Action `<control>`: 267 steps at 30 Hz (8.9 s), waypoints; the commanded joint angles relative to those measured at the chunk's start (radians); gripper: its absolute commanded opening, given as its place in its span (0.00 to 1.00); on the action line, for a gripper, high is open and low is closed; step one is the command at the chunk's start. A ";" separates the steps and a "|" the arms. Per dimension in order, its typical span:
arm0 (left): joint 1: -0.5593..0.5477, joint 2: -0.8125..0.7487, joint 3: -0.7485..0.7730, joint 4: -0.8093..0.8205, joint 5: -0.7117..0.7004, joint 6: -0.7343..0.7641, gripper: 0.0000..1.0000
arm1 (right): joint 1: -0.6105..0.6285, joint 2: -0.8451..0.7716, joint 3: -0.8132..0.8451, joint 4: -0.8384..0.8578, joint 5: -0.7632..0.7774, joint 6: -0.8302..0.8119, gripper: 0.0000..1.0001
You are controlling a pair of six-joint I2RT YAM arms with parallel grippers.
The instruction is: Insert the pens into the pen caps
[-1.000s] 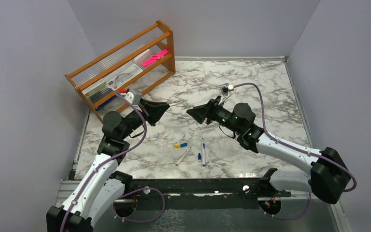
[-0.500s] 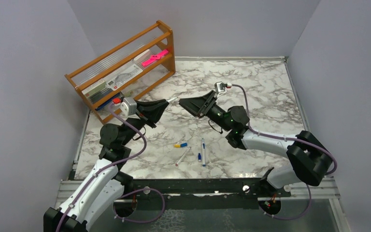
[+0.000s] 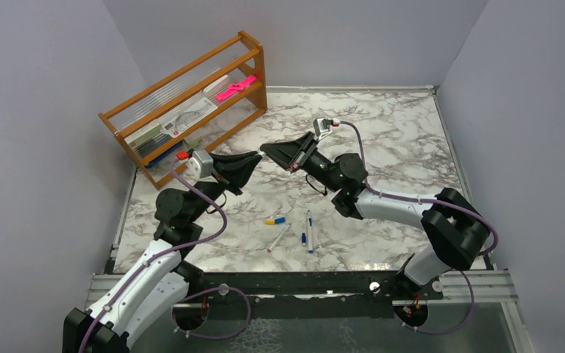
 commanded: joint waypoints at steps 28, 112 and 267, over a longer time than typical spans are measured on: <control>-0.008 0.170 0.396 -0.511 0.448 -0.050 0.72 | 0.009 -0.358 0.190 -0.774 -0.212 -1.033 0.01; -0.003 0.098 0.224 -0.558 0.031 -0.018 0.00 | 0.352 -0.135 -0.071 -1.385 0.443 -0.679 0.20; -0.077 0.013 -0.120 0.000 -0.184 -0.651 0.00 | 0.057 -0.094 0.108 -0.159 0.077 -0.750 0.02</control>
